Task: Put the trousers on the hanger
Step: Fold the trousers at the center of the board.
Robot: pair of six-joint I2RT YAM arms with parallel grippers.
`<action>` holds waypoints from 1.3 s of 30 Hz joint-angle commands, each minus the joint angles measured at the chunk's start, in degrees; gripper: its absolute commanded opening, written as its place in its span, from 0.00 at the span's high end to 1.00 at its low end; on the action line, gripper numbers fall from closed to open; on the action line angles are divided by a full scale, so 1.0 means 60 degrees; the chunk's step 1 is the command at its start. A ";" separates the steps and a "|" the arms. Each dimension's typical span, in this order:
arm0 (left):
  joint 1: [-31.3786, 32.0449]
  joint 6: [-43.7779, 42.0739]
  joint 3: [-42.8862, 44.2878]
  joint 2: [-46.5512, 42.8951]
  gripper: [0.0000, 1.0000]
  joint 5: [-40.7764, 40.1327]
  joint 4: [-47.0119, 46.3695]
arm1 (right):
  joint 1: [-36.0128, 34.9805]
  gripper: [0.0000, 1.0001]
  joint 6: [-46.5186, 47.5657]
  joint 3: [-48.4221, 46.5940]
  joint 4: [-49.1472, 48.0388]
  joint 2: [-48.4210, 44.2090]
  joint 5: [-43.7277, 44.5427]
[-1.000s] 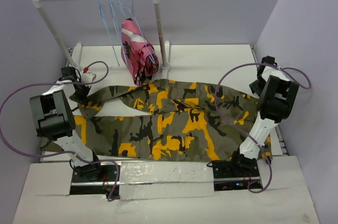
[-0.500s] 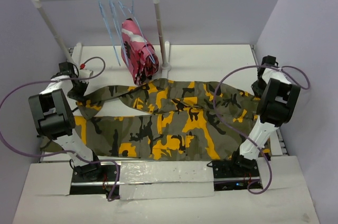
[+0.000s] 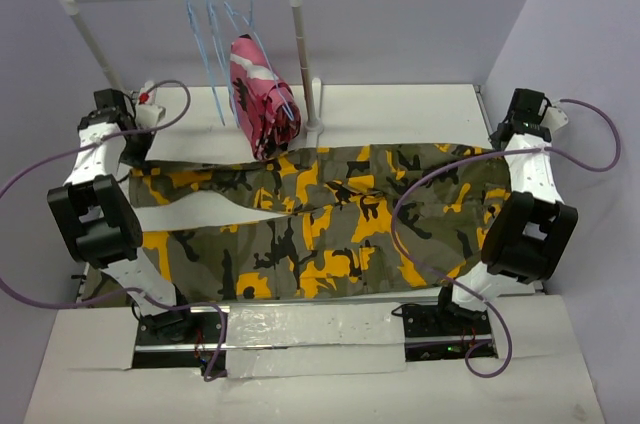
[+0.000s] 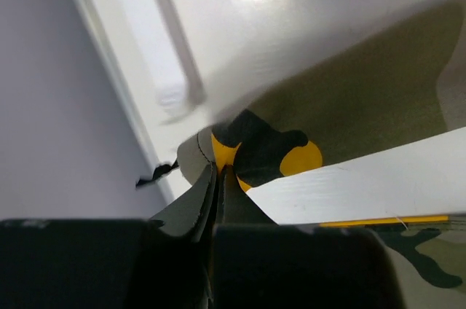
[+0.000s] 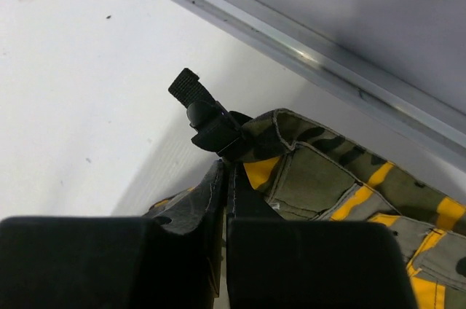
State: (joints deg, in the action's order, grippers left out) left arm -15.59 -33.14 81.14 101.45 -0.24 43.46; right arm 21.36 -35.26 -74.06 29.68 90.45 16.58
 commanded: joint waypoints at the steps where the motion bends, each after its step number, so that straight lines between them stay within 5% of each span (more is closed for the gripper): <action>1: -0.0068 0.0133 0.1630 -0.0338 1.00 -0.0403 0.0432 | -0.0030 1.00 0.0002 -0.0300 -0.0916 -0.0488 -0.0175; 6: -0.0082 0.0177 0.2312 -0.0179 1.00 -0.0925 0.0726 | 0.0115 1.00 -0.0332 0.0063 -0.0537 -0.1200 0.0046; 14: -0.0663 -0.0946 -0.0100 -0.2290 1.00 -0.1603 0.0574 | 0.1028 1.00 -0.1225 0.1372 -0.0821 -0.3516 0.0503; 27: -0.2118 -0.1859 -0.1423 -0.3534 1.00 -0.0869 0.0052 | 0.2650 1.00 -0.1491 0.2484 -0.0582 -0.5027 -0.0845; 39: -0.2311 -0.1559 0.1874 -0.2005 1.00 -0.0695 0.0069 | 0.2665 1.00 -0.1848 0.0117 -0.0848 -0.3140 -0.1746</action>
State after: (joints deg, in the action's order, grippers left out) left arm -27.51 -40.81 85.57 88.70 1.59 50.02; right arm 35.68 -45.85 -66.47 32.29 70.73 -0.36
